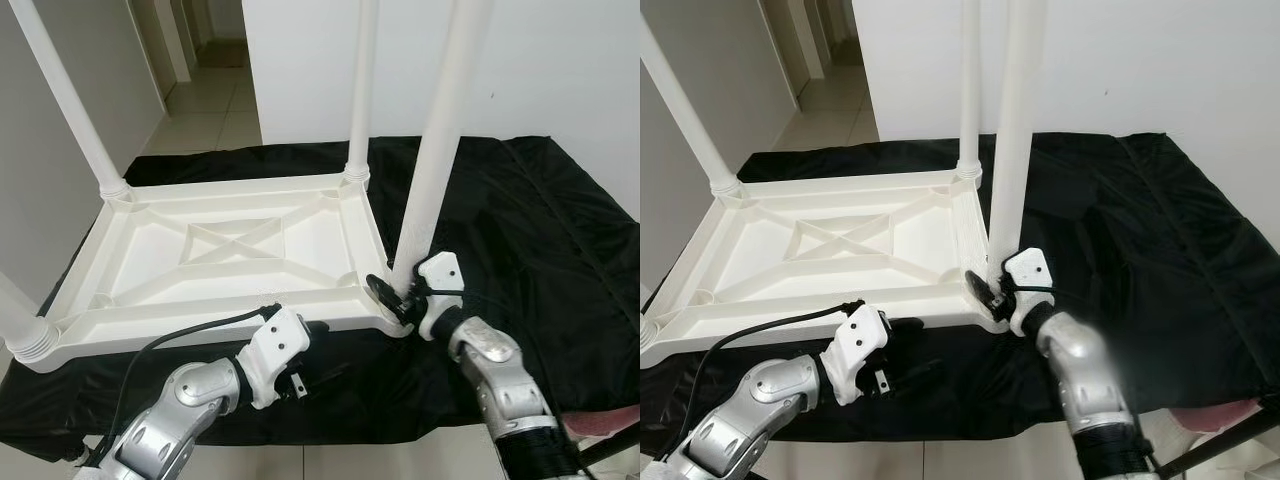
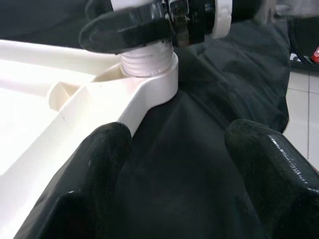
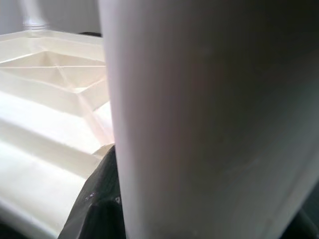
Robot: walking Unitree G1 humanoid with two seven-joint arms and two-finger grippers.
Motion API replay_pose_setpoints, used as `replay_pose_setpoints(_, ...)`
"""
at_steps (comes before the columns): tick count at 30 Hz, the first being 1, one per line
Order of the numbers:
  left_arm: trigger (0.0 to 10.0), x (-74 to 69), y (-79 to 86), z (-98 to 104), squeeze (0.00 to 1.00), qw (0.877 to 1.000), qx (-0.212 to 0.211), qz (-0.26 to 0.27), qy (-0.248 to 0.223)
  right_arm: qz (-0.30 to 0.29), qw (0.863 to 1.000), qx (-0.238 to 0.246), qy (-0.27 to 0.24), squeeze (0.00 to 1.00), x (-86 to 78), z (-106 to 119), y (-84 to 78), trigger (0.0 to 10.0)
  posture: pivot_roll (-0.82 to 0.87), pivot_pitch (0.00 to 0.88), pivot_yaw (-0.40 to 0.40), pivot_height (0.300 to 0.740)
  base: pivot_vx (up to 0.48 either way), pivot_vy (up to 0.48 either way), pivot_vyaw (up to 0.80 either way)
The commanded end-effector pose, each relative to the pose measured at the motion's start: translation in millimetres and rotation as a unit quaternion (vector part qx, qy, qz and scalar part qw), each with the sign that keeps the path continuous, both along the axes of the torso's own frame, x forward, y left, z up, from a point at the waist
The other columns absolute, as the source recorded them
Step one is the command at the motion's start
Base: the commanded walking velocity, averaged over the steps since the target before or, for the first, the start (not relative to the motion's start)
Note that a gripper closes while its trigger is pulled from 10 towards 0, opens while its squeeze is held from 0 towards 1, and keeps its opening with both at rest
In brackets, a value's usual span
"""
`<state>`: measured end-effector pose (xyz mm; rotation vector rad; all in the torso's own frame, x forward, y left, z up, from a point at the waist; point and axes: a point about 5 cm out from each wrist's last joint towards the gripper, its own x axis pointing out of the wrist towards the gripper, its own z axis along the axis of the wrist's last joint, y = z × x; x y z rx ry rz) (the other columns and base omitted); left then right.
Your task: Building children table
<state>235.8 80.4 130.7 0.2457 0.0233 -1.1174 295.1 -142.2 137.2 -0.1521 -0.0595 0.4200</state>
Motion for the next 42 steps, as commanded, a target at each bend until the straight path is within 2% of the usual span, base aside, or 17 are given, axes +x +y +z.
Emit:
replay_pose_setpoints(1,10.0,3.1,3.7,-1,0.00,1.000,0.012,0.005,0.001,-0.016,1.000,0.002,0.005,0.00,-1.8,0,6.0,10.0,-0.02,0.018,0.058,0.740,0.000,0.000,0.00)
replay_pose_setpoints(5,10.0,4.0,4.4,1,0.00,1.000,0.015,0.005,-0.004,-0.066,0.997,0.019,0.020,0.00,-6.7,-5,12.4,10.0,-0.01,0.018,0.056,0.740,0.000,0.000,0.00)
replay_pose_setpoints(8,10.0,4.5,4.6,1,0.00,1.000,0.015,0.006,-0.003,-0.078,0.996,0.021,0.024,0.00,-7.9,-7,13.4,10.0,-0.01,0.018,0.056,0.740,0.000,0.000,0.00)
replay_pose_setpoints(10,10.0,7.9,5.8,2,0.00,1.000,0.014,0.014,-0.006,-0.125,0.991,0.041,0.036,0.00,-14.4,-12,19.9,10.0,0.00,0.017,0.046,0.740,0.000,0.000,0.00)
replay_pose_setpoints(11,10.0,7.9,5.8,2,0.00,1.000,0.014,0.014,-0.006,-0.125,0.991,0.041,0.036,0.00,-14.4,-12,19.9,10.0,0.00,0.017,0.046,0.740,0.000,0.000,0.00)
replay_pose_setpoints(13,10.0,10.1,5.4,4,0.00,1.000,0.012,0.017,-0.010,-0.164,0.983,0.061,0.049,0.00,-18.2,-14,27.8,10.0,0.00,0.016,0.043,0.740,0.000,0.000,0.00)
replay_pose_setpoints(14,10.0,10.9,4.6,6,0.00,1.000,0.009,0.017,-0.011,-0.173,0.981,0.076,0.045,0.00,-19.4,-10,36.7,10.0,0.00,0.016,0.040,0.740,0.000,0.000,0.00)
replay_pose_setpoints(21,10.0,9.7,4.1,5,0.00,1.000,0.009,0.017,-0.011,-0.168,0.981,0.086,0.042,0.00,-20.9,-6,41.1,10.0,0.00,0.015,0.040,0.740,0.000,0.000,0.00)
replay_pose_setpoints(24,10.0,6.3,3.2,3,0.00,1.000,0.011,0.011,-0.010,-0.166,0.980,0.105,0.042,0.00,-22.0,-5,36.7,10.0,-0.02,0.009,0.054,0.740,0.000,0.000,0.00)
replay_pose_setpoints(25,10.0,5.1,2.6,2,0.00,1.000,0.012,0.006,-0.009,-0.165,0.980,0.100,0.039,0.70,-22.6,-4,34.3,10.0,-0.02,0.004,0.057,0.740,0.000,0.000,0.00)
replay_pose_setpoints(26,10.0,4.4,2.0,2,0.00,1.000,0.013,0.001,-0.008,-0.157,0.982,0.102,0.035,1.00,-23.1,-3,32.3,10.0,-0.02,0.001,0.057,0.740,0.000,0.000,0.00)
replay_pose_setpoints(32,10.0,4.7,0.8,2,0.00,1.000,0.018,-0.011,-0.009,-0.135,0.986,0.095,0.019,1.00,-26.5,2,26.7,10.0,-0.03,0.002,0.058,0.740,0.000,0.000,0.00)
replay_pose_setpoints(33,10.0,5.4,0.3,3,0.00,1.000,0.018,-0.013,-0.010,-0.115,0.990,0.083,0.014,0.53,-28.8,2,23.3,10.0,-0.04,0.000,0.058,0.740,0.000,0.000,0.00)
replay_pose_setpoints(34,10.0,5.6,0.1,3,0.00,1.000,0.017,-0.014,-0.010,-0.106,0.991,0.075,0.012,0.53,-29.8,1,21.7,10.0,-0.04,0.000,0.058,0.740,0.000,0.000,0.00)
replay_pose_setpoints(35,10.0,5.6,-0.1,3,0.00,1.000,0.017,-0.015,-0.011,-0.089,0.993,0.074,0.013,0.00,-31.1,1,20.1,10.0,-0.04,0.000,0.061,0.740,0.000,0.000,0.00)
replay_pose_setpoints(37,10.0,5.5,-0.2,3,0.00,1.000,0.017,-0.015,-0.010,-0.071,0.995,0.069,0.012,0.00,-32.1,1,18.7,10.0,-0.04,0.000,0.061,0.740,0.000,0.000,0.00)
replay_pose_setpoints(42,10.0,3.1,-1.1,2,0.00,1.000,0.015,-0.020,-0.006,-0.007,0.998,0.055,0.004,0.00,-29.2,3,2.7,10.0,-0.05,0.000,0.075,0.740,0.000,0.000,0.00)
